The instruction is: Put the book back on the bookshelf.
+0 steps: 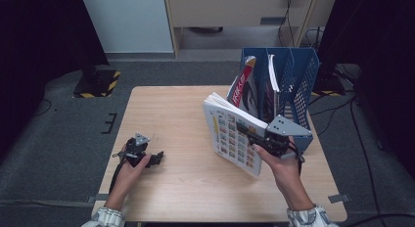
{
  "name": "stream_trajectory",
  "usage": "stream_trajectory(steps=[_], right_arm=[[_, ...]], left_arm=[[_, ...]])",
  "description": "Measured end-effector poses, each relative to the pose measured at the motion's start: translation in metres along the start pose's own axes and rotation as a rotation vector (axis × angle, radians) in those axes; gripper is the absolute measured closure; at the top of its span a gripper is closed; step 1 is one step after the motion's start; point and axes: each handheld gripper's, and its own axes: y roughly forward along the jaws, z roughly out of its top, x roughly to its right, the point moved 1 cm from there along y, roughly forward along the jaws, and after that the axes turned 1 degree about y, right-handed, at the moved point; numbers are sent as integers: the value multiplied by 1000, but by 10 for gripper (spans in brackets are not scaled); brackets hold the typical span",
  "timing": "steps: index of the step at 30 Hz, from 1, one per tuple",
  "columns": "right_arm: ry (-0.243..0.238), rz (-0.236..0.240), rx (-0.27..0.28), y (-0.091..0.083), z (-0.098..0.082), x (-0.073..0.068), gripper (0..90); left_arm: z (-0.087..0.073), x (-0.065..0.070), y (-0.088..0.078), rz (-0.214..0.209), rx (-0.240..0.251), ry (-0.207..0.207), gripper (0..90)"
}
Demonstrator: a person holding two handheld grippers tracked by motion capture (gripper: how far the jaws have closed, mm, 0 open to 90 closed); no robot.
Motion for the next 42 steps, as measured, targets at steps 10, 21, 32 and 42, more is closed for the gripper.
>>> stream_trajectory(steps=[10, 21, 32, 42], right_arm=[[5, -17, 1, -16, 0, 5, 737], [13, -46, 0, -38, 0, 11, 737], [36, -81, 6, -56, 1, 19, 736], [37, -104, 14, -68, 0, 25, 737]], left_arm=[[0, -1, 0, -6, -5, -11, 25], [0, -1, 0, -8, -11, -21, 25], [0, -1, 0, -6, -11, -29, 25], [0, -1, 0, -5, -10, -31, 25]])
